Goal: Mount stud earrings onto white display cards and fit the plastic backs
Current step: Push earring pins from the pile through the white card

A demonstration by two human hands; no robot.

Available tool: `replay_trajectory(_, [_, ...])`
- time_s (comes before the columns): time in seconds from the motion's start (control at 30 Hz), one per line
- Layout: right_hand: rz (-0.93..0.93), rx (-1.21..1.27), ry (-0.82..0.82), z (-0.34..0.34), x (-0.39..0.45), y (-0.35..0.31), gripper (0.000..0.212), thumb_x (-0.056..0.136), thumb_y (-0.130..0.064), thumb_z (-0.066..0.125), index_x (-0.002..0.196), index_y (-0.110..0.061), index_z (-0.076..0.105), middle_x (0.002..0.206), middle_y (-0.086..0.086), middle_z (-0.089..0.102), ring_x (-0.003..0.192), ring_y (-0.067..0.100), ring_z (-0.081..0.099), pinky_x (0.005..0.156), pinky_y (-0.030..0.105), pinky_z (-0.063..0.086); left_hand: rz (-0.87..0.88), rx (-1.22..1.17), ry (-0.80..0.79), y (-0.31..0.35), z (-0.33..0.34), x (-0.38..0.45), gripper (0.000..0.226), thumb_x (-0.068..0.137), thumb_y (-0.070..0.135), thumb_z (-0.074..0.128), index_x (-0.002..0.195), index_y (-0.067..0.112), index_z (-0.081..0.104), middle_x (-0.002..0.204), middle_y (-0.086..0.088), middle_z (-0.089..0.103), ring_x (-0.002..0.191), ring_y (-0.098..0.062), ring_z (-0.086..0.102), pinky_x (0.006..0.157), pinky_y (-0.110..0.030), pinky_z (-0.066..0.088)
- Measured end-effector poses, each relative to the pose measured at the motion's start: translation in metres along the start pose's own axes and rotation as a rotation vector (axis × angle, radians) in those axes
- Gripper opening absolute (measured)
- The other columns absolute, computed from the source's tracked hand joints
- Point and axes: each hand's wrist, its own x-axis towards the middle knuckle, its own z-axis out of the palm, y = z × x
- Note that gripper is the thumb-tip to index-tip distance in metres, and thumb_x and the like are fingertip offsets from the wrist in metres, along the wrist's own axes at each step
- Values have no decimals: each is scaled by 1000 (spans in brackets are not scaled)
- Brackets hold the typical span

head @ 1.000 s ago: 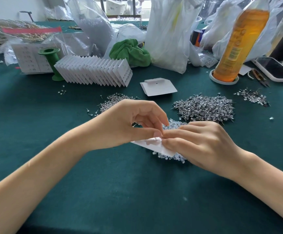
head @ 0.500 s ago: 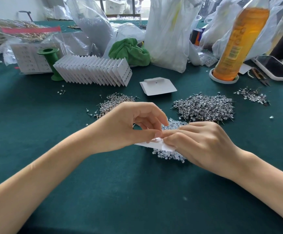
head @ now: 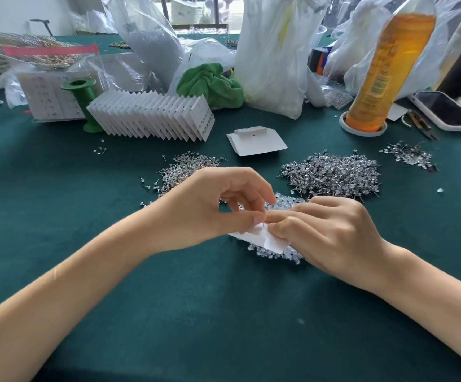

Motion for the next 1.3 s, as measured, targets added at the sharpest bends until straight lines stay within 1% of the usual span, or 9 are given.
replay_trajectory(0.4, [-54,-68,29,0,1,-1,29,88,-3,57,61,-6,67,81,1,75,51,22,63,40,26,44,-7,48,-50,7,-3,0,18,81,-1,69,92,13,66,82,4,69,75,-8,63,74,-21,49])
replay_trajectory(0.6, [-47,-84,16,0,1,-2,33,91,-4,56,60,-7,67,72,2,73,51,22,64,39,26,43,6,61,-63,5,-2,0,17,82,1,69,92,14,66,83,3,69,76,-9,64,75,-21,48])
replay_trajectory(0.77, [-48,-110,-14,0,1,-5,31,91,-5,57,63,-9,68,67,3,70,50,21,63,39,26,42,-23,101,-113,2,-5,4,21,80,7,71,94,21,64,83,8,69,78,-10,65,72,-15,43])
replay_trajectory(0.97, [-79,-142,-40,-2,4,-2,28,90,-4,58,65,-9,68,73,3,72,50,21,62,40,26,43,-12,155,-77,-2,-3,9,22,80,9,73,95,22,64,81,9,70,79,-14,65,76,-33,51])
replay_trajectory(1.03, [-4,-69,23,-3,6,2,22,86,-2,62,65,-6,69,79,3,75,52,23,65,41,27,47,30,67,-17,1,-6,8,20,83,4,68,99,16,65,86,6,70,81,-12,66,75,-28,52])
replay_trajectory(1.13, [165,103,116,-4,7,3,12,85,-7,65,75,-4,69,78,2,75,53,23,66,43,30,49,115,-6,253,4,-11,5,16,90,5,57,102,13,66,96,2,69,93,-14,65,82,-35,53])
replay_trajectory(1.2, [298,199,130,-4,5,1,4,88,-17,66,88,-14,62,73,-5,72,53,10,61,46,26,46,190,113,382,2,-10,3,18,91,12,58,107,15,64,106,3,67,100,-10,62,89,-33,50])
replay_trajectory(1.23, [393,240,128,-4,5,1,10,88,-22,66,91,-19,57,69,-12,66,51,2,53,46,19,40,228,214,391,1,-7,1,25,89,17,61,114,15,61,113,3,64,106,-8,58,92,-29,47])
replay_trajectory(1.3, [636,341,141,-4,6,-2,15,87,-32,67,91,-27,54,59,-21,54,48,1,46,48,12,30,298,457,318,-6,0,-1,53,83,28,70,130,14,49,130,1,52,122,-9,48,102,-28,39])
